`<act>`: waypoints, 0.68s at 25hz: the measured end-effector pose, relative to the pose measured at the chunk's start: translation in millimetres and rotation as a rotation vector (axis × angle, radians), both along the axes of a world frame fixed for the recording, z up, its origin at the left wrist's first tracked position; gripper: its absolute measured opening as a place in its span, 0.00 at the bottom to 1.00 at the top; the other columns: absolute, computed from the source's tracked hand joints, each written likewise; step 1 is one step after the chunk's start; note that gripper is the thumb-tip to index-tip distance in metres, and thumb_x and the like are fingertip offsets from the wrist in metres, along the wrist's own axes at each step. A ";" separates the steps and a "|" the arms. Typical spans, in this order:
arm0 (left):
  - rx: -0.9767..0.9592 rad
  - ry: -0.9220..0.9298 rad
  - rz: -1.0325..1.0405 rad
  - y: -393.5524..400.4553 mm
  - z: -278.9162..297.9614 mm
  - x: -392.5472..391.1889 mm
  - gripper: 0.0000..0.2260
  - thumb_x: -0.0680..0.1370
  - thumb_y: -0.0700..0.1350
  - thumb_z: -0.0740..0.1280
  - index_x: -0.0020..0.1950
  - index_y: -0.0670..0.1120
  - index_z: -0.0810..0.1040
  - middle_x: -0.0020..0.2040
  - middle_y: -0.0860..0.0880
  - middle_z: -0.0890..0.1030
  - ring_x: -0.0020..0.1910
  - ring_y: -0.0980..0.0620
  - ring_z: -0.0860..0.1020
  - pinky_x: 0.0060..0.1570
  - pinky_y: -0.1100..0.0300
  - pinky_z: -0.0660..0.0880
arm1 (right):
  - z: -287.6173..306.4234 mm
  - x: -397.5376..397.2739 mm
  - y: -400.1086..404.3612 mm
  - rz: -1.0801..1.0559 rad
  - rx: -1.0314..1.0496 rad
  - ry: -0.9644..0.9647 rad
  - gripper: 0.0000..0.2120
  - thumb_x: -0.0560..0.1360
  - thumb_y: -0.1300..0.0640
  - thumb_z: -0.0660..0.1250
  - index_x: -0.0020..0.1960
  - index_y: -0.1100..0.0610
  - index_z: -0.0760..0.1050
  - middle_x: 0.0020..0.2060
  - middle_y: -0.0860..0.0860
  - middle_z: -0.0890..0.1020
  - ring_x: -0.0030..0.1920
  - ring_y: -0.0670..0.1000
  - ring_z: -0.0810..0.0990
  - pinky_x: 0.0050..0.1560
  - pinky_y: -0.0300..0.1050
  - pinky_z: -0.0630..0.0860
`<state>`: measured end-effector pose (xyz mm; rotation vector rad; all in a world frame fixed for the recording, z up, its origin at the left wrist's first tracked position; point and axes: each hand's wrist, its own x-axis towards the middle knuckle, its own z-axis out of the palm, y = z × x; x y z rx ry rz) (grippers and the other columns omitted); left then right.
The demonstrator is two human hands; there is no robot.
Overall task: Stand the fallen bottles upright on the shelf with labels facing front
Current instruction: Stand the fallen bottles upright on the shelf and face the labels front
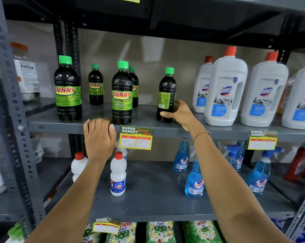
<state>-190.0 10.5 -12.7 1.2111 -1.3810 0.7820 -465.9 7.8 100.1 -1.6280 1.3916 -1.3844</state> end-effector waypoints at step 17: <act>0.057 -0.015 -0.011 7.7 3.7 -0.9 0.13 0.81 0.46 0.52 0.51 0.43 0.74 0.49 0.44 0.78 0.52 0.43 0.74 0.67 0.47 0.63 | -2.9 2.3 -0.1 0.020 -0.022 0.131 0.34 0.58 0.52 0.82 0.60 0.56 0.74 0.57 0.56 0.81 0.58 0.53 0.79 0.59 0.46 0.76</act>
